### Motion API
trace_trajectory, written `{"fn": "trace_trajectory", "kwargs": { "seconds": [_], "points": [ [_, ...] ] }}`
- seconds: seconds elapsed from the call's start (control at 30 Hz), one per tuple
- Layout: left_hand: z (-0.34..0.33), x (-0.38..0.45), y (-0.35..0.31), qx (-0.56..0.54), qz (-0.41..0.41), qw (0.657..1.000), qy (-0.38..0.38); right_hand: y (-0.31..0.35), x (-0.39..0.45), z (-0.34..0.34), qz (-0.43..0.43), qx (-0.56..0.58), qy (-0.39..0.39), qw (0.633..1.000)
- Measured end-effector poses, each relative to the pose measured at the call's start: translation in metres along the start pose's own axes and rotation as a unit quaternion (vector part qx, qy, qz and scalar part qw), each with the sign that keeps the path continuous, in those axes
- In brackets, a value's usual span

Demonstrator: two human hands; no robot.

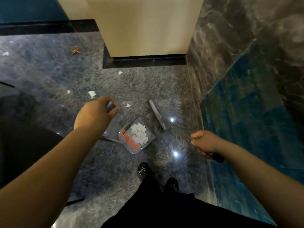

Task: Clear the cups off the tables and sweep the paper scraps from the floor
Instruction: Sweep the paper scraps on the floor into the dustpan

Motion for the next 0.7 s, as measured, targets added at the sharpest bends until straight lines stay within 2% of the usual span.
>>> {"fn": "trace_trajectory", "kwargs": {
  "seconds": [0.17,0.4,0.57,0.7],
  "points": [
    [0.013,0.039,0.036,-0.011,0.049,0.999,0.001,0.036,0.047,-0.005,-0.006,-0.033,0.002,0.999],
    [0.02,0.085,0.055,0.011,0.057,0.998,0.0,0.07,0.102,0.008,-0.01,-0.055,-0.013,0.998],
    [0.018,0.121,0.046,0.017,0.078,0.997,0.012,0.107,0.144,0.04,-0.01,-0.107,0.031,0.994],
    [0.016,0.15,0.035,0.008,0.126,0.992,0.004,0.137,0.188,0.059,-0.008,-0.191,0.073,0.979]
  ]
}}
Point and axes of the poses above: each hand's wrist, its own x-axis towards the middle knuckle, its own z-axis out of the back of the hand, y = z × x, the point moved 2 cm from there along x, towards the middle knuckle, and after that the axes turned 11 degrees about z, right-handed, at the moved point
